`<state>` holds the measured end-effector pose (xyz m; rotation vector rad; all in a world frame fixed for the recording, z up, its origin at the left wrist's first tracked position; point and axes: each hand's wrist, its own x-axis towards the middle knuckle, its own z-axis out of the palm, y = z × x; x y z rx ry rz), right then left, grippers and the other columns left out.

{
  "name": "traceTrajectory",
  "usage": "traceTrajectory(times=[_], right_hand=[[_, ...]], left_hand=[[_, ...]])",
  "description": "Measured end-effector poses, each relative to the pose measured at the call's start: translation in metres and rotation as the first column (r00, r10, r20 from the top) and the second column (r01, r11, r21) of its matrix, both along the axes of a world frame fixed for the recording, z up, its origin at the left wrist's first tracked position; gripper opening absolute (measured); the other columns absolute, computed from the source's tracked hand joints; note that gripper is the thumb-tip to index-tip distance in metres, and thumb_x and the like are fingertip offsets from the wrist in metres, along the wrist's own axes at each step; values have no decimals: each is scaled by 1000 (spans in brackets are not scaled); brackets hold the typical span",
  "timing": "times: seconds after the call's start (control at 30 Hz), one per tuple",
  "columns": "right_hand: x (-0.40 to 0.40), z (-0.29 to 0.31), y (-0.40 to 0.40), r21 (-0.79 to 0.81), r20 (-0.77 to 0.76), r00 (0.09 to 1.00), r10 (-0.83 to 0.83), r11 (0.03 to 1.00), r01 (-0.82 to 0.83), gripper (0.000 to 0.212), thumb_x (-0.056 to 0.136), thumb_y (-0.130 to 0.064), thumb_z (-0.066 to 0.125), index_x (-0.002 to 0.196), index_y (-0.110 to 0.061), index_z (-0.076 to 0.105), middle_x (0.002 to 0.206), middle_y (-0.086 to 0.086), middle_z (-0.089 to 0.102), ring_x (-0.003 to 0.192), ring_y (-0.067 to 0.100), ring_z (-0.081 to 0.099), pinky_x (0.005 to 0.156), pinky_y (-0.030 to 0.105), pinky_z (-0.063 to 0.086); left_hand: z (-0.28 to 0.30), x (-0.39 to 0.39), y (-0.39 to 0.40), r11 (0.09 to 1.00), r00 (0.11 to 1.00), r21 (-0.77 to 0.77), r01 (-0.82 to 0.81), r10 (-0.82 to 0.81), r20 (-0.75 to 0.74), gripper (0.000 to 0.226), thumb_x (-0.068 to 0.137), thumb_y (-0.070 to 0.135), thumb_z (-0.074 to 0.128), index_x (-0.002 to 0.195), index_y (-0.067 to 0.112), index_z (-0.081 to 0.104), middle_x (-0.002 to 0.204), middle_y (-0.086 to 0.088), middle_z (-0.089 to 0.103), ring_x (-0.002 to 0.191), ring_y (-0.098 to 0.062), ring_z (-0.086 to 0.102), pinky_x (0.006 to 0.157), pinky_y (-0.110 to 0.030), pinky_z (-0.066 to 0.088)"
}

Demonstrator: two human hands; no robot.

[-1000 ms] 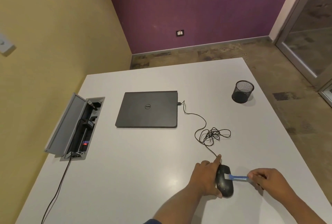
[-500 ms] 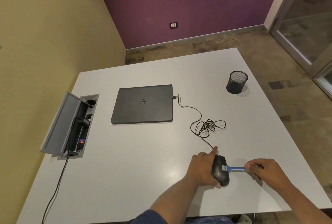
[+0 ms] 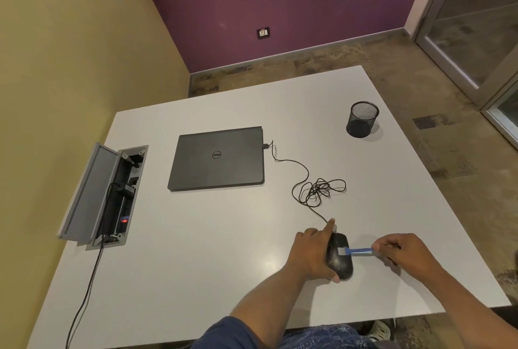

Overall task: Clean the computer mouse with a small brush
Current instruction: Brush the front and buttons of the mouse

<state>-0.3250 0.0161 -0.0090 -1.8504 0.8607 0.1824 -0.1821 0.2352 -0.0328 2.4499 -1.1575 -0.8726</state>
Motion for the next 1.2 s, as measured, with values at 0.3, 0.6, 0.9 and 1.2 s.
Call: traceTrajectory(times=[0.3, 0.6, 0.9, 1.2], right_hand=[[-7, 4, -4, 19, -48, 998, 41, 999, -40, 17, 87, -6, 75, 73, -13, 82, 60, 17, 71, 48, 14, 59, 51, 25, 48], [1, 19, -4, -31, -99, 980, 172, 984, -176, 25, 93, -13, 68, 71, -15, 79, 60, 7, 72, 50, 9, 60, 52, 13, 46], [1, 18, -6, -40, -105, 986, 128, 990, -132, 26, 92, -8, 68, 68, -13, 78, 59, 10, 72, 54, 18, 65, 61, 27, 54], [-3, 8, -8, -41, -146, 987, 65, 997, -72, 24, 89, -8, 70, 69, -15, 81, 60, 8, 74, 49, 9, 64, 55, 18, 53]], left_hand=[[2, 0, 0, 1000, 1000, 10, -7, 7, -7, 143, 52, 53, 93, 161, 30, 3, 143, -2, 54, 130, -28, 46, 105, -46, 38], [4, -2, 2, 1000, 1000, -7, -22, 22, -3, 140, 54, 49, 93, 161, 26, 6, 138, -3, 57, 127, -30, 48, 104, -46, 39], [0, -2, 0, 999, 999, -20, -30, 29, -32, 139, 53, 48, 91, 160, 29, 4, 140, 0, 54, 129, -28, 45, 106, -44, 36], [-1, 2, -4, 1000, 999, 7, 10, -9, -36, 140, 52, 53, 87, 160, 33, 0, 137, 0, 55, 129, -26, 44, 103, -42, 36]])
